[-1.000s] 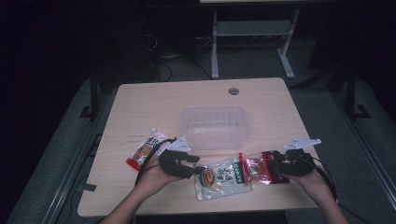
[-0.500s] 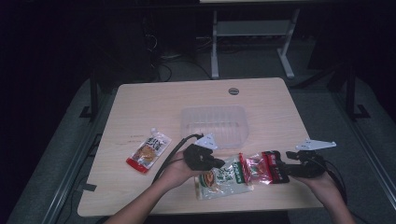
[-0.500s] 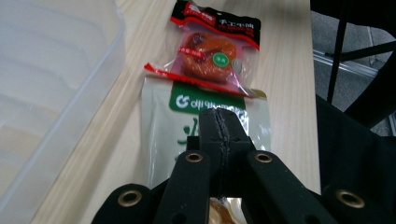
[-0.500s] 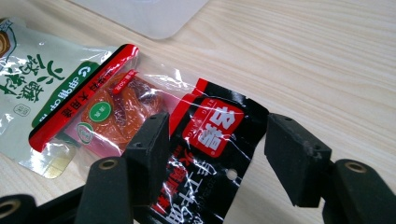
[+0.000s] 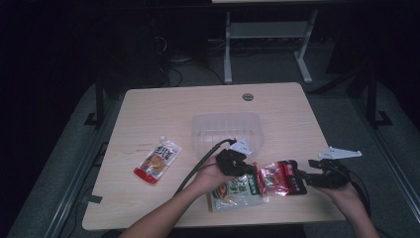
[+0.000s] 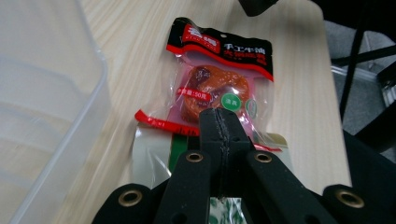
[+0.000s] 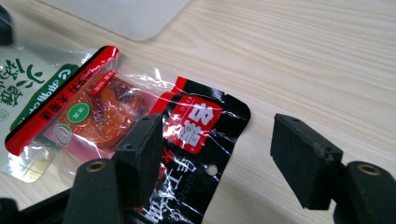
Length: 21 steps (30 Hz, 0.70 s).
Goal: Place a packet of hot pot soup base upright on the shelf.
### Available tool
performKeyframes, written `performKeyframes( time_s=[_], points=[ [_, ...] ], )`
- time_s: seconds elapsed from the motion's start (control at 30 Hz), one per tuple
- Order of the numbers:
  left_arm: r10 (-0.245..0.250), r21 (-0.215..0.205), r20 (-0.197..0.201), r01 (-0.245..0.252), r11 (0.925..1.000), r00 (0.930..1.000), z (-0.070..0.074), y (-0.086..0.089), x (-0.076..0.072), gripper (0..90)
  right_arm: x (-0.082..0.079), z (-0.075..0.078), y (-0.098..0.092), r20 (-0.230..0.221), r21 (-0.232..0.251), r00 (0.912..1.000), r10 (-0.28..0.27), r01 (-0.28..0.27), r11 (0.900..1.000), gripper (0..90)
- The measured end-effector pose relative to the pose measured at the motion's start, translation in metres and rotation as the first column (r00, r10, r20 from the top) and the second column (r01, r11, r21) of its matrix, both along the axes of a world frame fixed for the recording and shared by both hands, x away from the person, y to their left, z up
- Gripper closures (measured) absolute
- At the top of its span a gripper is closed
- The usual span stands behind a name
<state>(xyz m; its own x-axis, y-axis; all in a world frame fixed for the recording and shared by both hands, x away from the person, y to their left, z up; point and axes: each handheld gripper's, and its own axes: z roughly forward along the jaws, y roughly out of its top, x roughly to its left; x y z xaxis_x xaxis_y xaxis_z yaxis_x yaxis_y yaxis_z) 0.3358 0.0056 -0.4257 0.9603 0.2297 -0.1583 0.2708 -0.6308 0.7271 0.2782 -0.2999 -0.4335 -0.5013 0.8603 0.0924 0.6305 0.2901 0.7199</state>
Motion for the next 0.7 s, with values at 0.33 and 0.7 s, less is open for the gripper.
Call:
performKeyframes(
  time_s=[0.33, 0.7],
  points=[
    [-0.005, 0.036, 0.007, 0.004, 0.9993, 1.0000, -0.022, -0.019, -0.002, 89.5, -0.001, 0.000, 0.000, 0.007, 0.002, 1.0000, -0.003, 0.003, 1.000, 33.1],
    [-0.001, 0.081, 0.019, -0.001, 0.9967, 0.9998, -0.035, -0.020, -0.002, 89.7, -0.005, 0.002, 0.000, 0.006, 0.011, 1.0000, 0.005, -0.005, 1.000, 31.4]
  ],
)
